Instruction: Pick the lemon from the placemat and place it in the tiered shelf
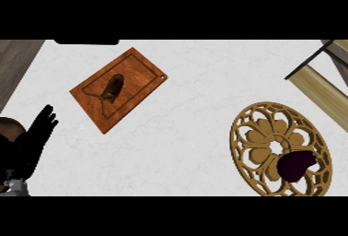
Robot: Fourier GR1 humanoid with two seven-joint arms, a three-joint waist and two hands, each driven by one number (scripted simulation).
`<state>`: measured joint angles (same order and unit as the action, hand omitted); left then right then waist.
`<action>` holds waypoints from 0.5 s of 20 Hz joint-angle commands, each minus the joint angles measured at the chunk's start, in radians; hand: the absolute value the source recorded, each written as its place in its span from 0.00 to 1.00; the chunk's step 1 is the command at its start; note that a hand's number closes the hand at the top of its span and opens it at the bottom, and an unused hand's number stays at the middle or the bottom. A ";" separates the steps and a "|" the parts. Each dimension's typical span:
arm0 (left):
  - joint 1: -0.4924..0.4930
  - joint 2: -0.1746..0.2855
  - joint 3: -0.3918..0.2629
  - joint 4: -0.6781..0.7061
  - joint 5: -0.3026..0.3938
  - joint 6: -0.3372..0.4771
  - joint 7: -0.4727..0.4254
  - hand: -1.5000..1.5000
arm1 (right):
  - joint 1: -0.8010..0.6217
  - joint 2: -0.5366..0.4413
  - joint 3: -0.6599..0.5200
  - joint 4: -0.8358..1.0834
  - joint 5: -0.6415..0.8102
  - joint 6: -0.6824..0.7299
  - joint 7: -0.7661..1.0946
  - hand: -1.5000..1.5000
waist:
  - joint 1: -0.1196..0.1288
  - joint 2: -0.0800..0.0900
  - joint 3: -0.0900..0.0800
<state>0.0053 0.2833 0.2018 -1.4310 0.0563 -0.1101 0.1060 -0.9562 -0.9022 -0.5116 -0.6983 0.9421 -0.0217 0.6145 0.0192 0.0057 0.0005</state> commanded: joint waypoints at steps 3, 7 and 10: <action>0.040 -0.024 -0.011 -0.029 -0.019 0.009 -0.013 0.50 | -0.001 -0.010 0.044 0.117 0.023 -0.008 -0.048 0.00 | 0.001 -0.002 0.000; -0.003 0.006 0.009 -0.028 0.011 -0.022 0.035 0.50 | 0.016 -0.040 -0.006 0.134 -0.037 -0.061 -0.155 0.00 | -0.006 -0.004 0.000; 0.028 -0.032 -0.011 0.008 -0.024 -0.003 -0.043 0.50 | -0.033 -0.050 -0.030 0.221 -0.044 -0.148 -0.199 0.00 | 0.007 0.002 0.001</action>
<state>0.0032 0.2708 0.2009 -1.4337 0.0463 -0.1127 0.1024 -0.9630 -0.9418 -0.5185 -0.5210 0.9226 -0.1157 0.4613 0.0218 0.0067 0.0013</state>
